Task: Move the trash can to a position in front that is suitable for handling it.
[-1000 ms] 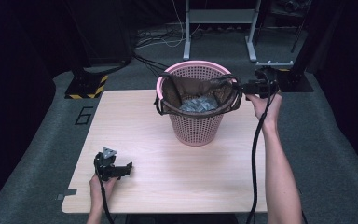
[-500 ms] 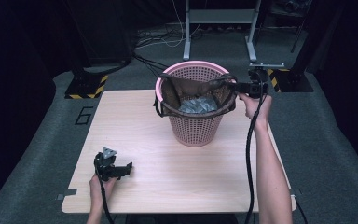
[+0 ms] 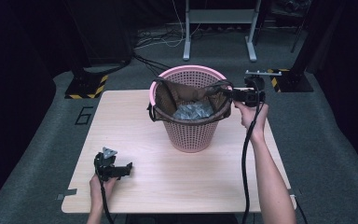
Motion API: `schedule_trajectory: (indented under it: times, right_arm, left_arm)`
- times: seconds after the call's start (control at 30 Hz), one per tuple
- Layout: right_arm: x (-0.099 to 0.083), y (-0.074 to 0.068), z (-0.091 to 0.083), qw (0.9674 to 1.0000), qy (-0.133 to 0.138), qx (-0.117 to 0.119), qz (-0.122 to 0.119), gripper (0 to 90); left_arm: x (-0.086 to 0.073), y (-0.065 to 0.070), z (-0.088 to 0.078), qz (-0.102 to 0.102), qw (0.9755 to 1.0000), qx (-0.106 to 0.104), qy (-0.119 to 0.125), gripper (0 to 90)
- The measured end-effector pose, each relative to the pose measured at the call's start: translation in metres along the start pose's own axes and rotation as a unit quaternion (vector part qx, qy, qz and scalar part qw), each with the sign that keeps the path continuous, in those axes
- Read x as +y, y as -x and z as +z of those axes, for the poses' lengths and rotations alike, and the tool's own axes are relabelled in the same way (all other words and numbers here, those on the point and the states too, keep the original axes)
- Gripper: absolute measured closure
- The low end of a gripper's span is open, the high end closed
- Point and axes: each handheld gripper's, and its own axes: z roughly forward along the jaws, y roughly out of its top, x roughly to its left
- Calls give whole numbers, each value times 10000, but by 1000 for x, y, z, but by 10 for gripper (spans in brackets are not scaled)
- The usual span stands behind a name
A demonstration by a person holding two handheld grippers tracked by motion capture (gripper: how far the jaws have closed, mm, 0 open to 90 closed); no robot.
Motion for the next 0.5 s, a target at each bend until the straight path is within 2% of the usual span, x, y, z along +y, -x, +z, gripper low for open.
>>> schedule_trajectory:
  times: [0.5]
  right_arm:
    - [-18,-28,-6,9995,37,222,-215,537]
  left_arm:
    - [0,0,0,-5,10000,5,4,14]
